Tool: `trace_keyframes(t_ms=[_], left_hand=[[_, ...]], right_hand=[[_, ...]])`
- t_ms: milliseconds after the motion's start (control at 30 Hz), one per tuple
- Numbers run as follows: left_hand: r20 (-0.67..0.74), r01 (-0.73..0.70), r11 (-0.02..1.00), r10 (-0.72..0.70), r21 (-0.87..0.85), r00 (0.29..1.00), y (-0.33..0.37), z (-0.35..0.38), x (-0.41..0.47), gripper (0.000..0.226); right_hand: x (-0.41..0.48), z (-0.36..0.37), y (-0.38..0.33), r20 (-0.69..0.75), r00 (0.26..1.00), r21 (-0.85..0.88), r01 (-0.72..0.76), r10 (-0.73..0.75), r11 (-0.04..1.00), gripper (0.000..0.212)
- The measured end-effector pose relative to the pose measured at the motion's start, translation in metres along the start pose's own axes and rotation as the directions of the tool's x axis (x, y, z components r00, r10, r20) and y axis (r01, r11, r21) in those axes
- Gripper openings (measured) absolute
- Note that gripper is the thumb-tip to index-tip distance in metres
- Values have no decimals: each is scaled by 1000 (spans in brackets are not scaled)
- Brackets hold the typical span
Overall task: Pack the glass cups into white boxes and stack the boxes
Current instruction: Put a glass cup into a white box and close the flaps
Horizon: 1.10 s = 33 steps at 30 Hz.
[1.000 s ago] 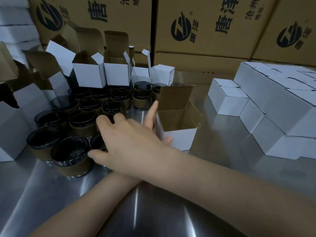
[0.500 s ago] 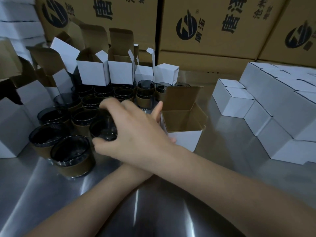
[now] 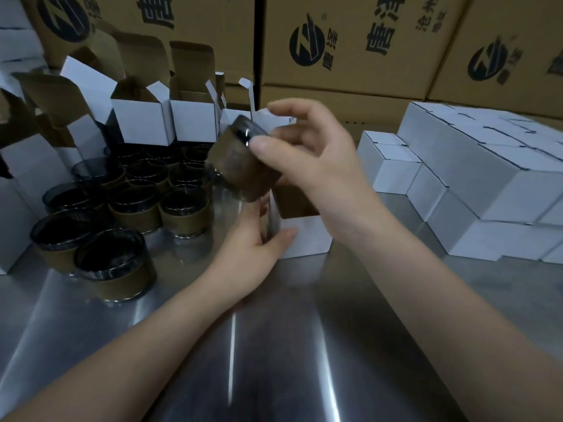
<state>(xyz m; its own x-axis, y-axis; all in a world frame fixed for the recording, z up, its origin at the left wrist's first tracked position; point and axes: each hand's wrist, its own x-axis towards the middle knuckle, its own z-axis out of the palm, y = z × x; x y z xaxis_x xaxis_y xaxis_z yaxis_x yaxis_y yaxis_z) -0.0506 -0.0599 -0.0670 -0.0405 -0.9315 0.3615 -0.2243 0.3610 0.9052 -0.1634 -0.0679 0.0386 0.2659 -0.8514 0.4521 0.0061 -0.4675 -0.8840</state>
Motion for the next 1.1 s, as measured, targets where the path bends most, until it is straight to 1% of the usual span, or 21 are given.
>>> trace_keyframes(t_ms=[33, 100, 167, 367, 467, 600, 667, 833, 1000, 1100], left_hand=[[16, -32, 999, 32, -4, 999, 0, -1, 1, 53], [39, -51, 999, 51, -5, 998, 0, -4, 1, 65], [58, -44, 999, 44, 1, 997, -2, -6, 2, 72], [78, -35, 999, 34, 14, 996, -1, -11, 1, 76], [73, -27, 999, 26, 16, 997, 0, -11, 2, 74], [80, -16, 1000, 15, 9, 997, -1, -11, 5, 73], [84, -17, 1000, 16, 12, 996, -1, -12, 6, 74], [86, -28, 999, 26, 22, 996, 1, -14, 8, 75], [94, -31, 998, 25, 60, 995, 2, -16, 8, 76], [93, -33, 996, 25, 78, 995, 4, -17, 8, 76]], right_hand=[[1, -5, 1, -12, 1000, 46, -15, 16, 999, 39], [2, -12, 3, -30, 999, 120, -19, 23, 993, 38], [1, -18, 6, -61, 998, 126, 5, 3, 992, 36], [-5, -30, 15, -143, 988, 153, 72, -50, 986, 39], [-7, -36, 19, -118, 989, 167, 107, -88, 980, 37], [-7, -41, 22, -61, 983, 117, 177, -171, 977, 36], [-7, -42, 24, -52, 981, 93, 190, -186, 977, 37], [-8, -47, 26, -51, 983, 15, 177, -177, 984, 39], [-7, -53, 26, -60, 985, -128, 154, -163, 980, 37], [-7, -57, 25, -37, 989, -173, 138, -146, 975, 38]])
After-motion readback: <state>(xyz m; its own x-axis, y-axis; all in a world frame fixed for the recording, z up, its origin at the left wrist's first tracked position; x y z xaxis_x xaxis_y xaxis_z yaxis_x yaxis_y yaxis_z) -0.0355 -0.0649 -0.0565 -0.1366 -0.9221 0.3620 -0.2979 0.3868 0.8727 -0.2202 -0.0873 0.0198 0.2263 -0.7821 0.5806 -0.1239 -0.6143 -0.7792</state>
